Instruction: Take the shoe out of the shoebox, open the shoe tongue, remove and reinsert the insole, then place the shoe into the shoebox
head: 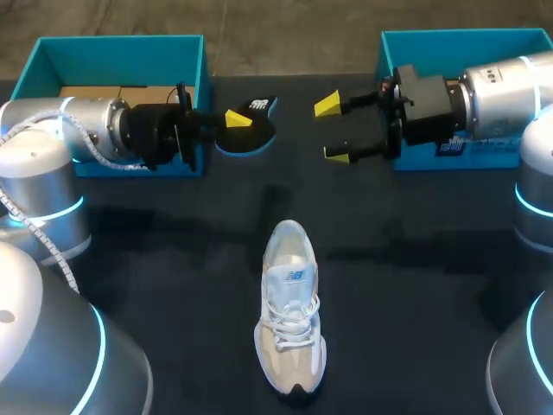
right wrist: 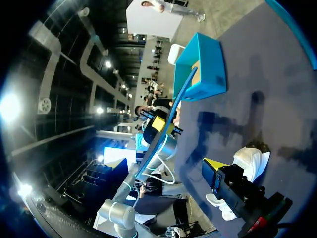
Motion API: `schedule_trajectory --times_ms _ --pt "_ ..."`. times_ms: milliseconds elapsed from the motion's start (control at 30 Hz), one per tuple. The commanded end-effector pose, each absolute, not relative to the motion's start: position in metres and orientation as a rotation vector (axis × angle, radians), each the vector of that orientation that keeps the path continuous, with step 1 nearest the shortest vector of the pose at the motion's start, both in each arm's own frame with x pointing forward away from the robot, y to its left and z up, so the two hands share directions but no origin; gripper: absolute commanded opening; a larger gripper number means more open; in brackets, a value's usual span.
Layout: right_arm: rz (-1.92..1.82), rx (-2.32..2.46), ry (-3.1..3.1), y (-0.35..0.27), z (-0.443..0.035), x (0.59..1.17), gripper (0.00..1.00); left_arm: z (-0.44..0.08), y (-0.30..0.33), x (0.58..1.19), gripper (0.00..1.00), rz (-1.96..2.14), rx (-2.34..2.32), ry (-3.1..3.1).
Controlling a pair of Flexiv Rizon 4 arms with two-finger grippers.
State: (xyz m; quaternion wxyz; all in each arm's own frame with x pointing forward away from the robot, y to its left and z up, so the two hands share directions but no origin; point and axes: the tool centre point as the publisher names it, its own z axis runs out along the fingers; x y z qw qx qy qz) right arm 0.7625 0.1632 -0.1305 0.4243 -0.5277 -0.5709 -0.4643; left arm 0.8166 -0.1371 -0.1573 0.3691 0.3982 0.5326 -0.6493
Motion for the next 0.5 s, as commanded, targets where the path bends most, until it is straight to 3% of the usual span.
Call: schedule_trajectory --times_ms 33,500 --pt "-1.162 -1.322 -1.428 0.165 -0.131 0.763 1.00 -0.159 -0.138 0.820 0.00 -1.678 1.033 1.356" --pt "-1.147 -1.307 -1.406 0.166 -0.134 0.763 1.00 -0.159 -0.151 0.813 0.00 -1.451 1.167 1.225"
